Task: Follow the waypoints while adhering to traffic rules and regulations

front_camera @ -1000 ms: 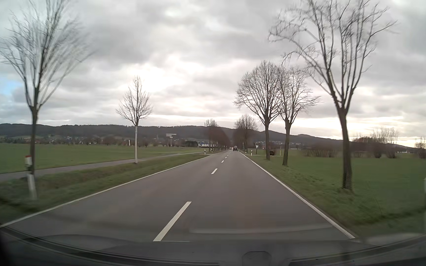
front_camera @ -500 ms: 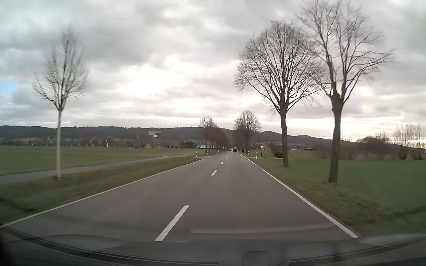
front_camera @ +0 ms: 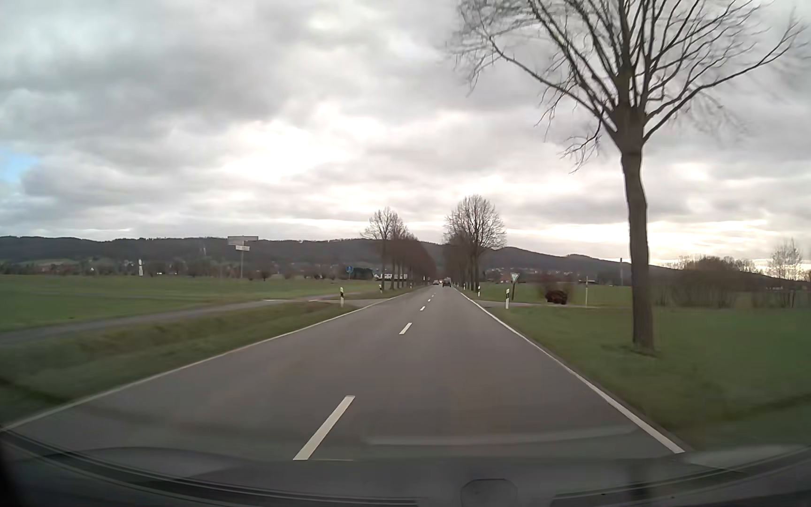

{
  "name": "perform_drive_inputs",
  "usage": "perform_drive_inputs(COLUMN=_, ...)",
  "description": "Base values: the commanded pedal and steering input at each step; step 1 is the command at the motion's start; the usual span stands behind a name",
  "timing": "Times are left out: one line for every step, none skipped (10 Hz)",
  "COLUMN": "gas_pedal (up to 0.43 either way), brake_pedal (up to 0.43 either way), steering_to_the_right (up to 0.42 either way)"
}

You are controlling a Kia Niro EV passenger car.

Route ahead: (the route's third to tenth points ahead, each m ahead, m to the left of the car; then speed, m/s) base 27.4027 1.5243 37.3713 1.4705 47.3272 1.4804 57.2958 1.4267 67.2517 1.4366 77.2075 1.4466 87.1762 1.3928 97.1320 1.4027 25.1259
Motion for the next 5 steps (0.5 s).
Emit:
perform_drive_inputs(gas_pedal=0.220, brake_pedal=0.000, steering_to_the_right=0.007)
perform_drive_inputs(gas_pedal=0.220, brake_pedal=0.000, steering_to_the_right=0.008)
perform_drive_inputs(gas_pedal=0.220, brake_pedal=0.000, steering_to_the_right=0.007)
perform_drive_inputs(gas_pedal=0.220, brake_pedal=0.000, steering_to_the_right=0.007)
perform_drive_inputs(gas_pedal=0.220, brake_pedal=0.000, steering_to_the_right=0.007)
